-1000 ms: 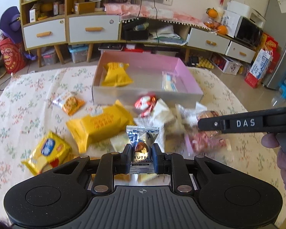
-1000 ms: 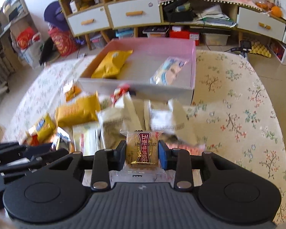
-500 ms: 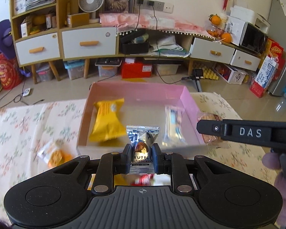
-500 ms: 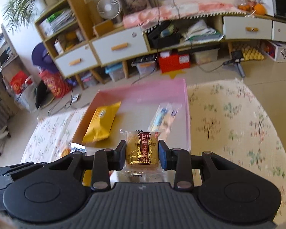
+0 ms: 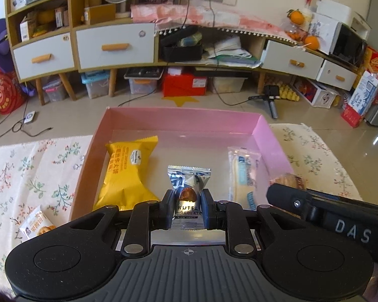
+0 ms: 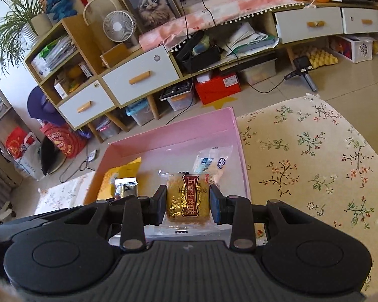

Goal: Organize snacks
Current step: 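Carry the chocolate and pastry into the pink box and open both grippers, then lift both open grippers out of the box back over the pile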

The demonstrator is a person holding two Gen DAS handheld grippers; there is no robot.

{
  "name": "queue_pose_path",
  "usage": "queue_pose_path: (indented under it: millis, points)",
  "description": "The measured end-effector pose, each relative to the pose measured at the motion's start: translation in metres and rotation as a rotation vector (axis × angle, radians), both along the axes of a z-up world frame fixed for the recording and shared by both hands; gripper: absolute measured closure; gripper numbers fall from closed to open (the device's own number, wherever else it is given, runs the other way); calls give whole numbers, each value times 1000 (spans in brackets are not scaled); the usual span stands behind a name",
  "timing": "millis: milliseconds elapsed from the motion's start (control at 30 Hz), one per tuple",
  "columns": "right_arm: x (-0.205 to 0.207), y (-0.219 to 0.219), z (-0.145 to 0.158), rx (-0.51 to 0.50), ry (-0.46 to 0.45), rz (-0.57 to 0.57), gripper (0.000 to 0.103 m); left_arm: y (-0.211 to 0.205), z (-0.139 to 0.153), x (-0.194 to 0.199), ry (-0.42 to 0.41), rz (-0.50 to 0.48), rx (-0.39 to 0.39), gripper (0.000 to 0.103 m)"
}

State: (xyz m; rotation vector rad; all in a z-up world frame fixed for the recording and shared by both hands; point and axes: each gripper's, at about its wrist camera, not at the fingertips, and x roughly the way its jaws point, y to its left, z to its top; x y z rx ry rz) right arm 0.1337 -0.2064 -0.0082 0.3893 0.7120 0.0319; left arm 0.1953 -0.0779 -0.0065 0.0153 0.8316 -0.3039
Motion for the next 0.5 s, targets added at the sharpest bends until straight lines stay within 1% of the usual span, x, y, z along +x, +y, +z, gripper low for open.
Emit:
queue_pose_path:
  millis: [67,133,167,200,233,267,333,367,400,433,500]
  points:
    - [1,1,-3,-20,8,-7,71,1,-2,1,2,4,-4,82]
    - [1,-1,-3,-17,6,-21,69,4,-4,1,0,6,-11,78]
    - [0,-1,-2,-14,4,-29,66,5,-4,0,6,7,-15,71]
    - [0,-3,-1,-11,3,-35,51,6,-4,1,11,9,-19,67]
    - [-2,-3,0,-8,-5,-37,43,8,-4,1,12,14,-23,60]
    - [-3,-4,3,-8,-11,-35,43,10,-3,-1,7,19,-26,55]
    - [-3,-4,5,-7,-11,-29,43,13,0,-4,0,22,-31,50]
    - [-4,-4,6,-7,-14,-27,43,15,1,-6,-1,22,-34,45]
    - [-5,-5,8,-9,-17,-27,42,16,3,-7,-3,21,-36,42]
    - [-7,-5,9,-13,-18,-27,40,18,5,-10,-8,22,-35,37]
    - [-8,-5,11,-16,-17,-24,36,20,8,-15,-17,21,-31,34]
